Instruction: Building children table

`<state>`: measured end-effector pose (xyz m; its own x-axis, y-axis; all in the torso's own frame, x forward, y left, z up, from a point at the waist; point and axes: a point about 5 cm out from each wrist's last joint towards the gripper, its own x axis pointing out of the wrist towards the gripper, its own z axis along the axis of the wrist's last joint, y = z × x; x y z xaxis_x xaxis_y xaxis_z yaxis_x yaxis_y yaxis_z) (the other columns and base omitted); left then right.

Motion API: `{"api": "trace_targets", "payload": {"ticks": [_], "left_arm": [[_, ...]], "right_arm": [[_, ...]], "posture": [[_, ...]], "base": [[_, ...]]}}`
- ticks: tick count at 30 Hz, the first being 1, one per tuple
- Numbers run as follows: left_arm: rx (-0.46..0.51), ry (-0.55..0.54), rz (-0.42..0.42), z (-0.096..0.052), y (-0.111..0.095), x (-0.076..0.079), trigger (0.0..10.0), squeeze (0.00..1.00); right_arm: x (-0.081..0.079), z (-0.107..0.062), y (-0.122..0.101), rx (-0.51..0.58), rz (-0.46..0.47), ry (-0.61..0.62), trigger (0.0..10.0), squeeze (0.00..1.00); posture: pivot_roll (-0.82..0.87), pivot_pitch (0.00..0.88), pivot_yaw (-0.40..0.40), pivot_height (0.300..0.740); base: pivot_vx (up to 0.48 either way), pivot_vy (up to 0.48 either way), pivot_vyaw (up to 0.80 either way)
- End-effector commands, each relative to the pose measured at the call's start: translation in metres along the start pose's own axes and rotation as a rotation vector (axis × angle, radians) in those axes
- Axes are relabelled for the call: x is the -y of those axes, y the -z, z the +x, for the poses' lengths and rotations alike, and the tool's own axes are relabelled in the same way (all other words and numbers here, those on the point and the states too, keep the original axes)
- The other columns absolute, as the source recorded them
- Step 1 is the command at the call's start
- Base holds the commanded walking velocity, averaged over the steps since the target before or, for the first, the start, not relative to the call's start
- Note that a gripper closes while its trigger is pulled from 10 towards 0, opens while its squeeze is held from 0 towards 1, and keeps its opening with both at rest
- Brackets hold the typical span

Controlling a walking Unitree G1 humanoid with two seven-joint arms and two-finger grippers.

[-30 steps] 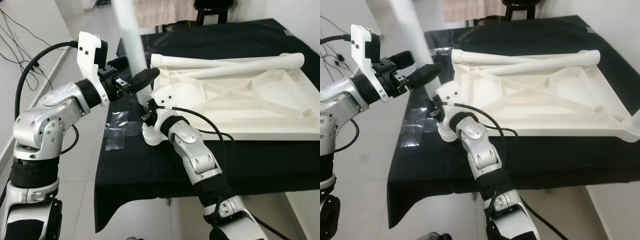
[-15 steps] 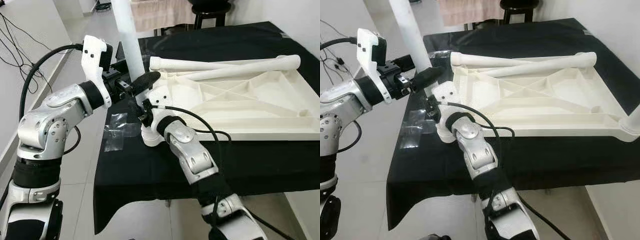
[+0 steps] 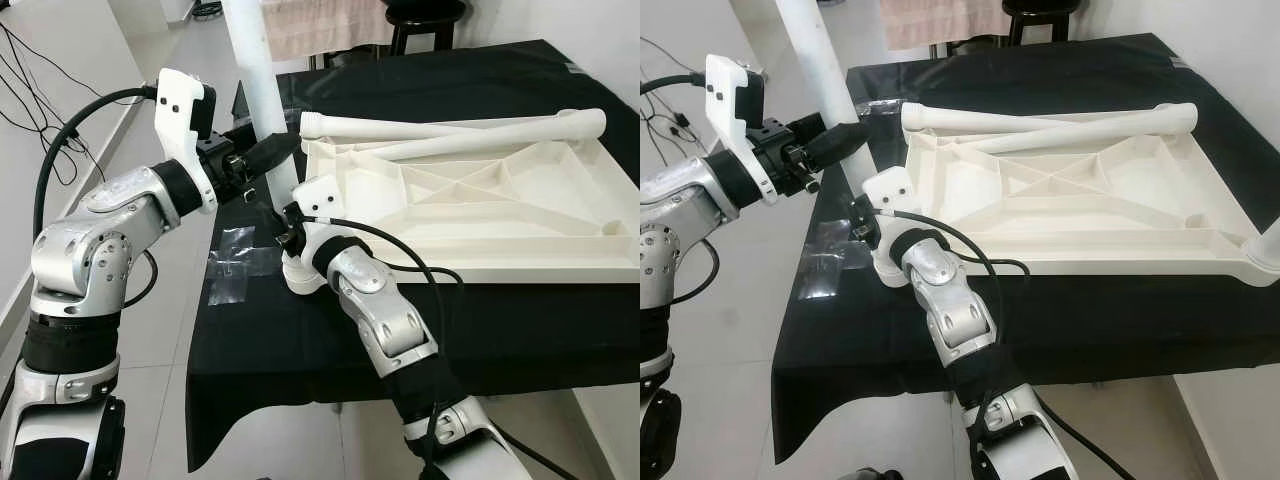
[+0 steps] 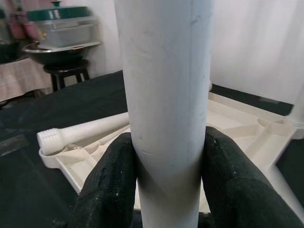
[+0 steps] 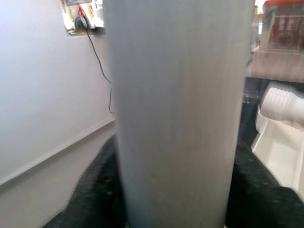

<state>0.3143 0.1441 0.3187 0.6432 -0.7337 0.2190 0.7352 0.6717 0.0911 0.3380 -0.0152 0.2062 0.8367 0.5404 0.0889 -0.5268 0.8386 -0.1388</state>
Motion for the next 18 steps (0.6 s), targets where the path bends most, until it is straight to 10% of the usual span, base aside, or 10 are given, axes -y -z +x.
{"api": "trace_targets", "payload": {"ticks": [1,9,10,18], "left_arm": [[0.001,0.066,0.007,0.004,-0.003,0.009,0.0,0.0],[-0.006,0.095,0.008,0.004,0.0,0.013,0.0,0.0],[-0.007,0.105,0.009,0.004,0.0,0.014,0.0,0.0],[-0.007,0.146,0.009,0.006,0.001,0.021,0.0,0.0]], "right_arm": [[-0.021,-0.001,0.019,-0.073,0.115,-0.018,10.0,1.0],[0.004,0.01,-0.019,0.139,0.181,-0.392,10.0,1.0],[0.009,0.011,-0.024,0.154,0.142,-0.457,10.0,0.0],[0.017,0.015,-0.044,0.173,0.018,-0.72,10.0,0.0]], "posture": [[-0.01,0.138,0.103,0.74],[-0.01,0.136,0.104,0.74],[-0.01,0.137,0.105,0.74],[-0.01,0.141,0.107,0.74]], "base": [[0.0,0.0,0.0],[0.0,0.0,0.0],[0.0,0.0,0.0],[0.0,0.0,0.0]]}}
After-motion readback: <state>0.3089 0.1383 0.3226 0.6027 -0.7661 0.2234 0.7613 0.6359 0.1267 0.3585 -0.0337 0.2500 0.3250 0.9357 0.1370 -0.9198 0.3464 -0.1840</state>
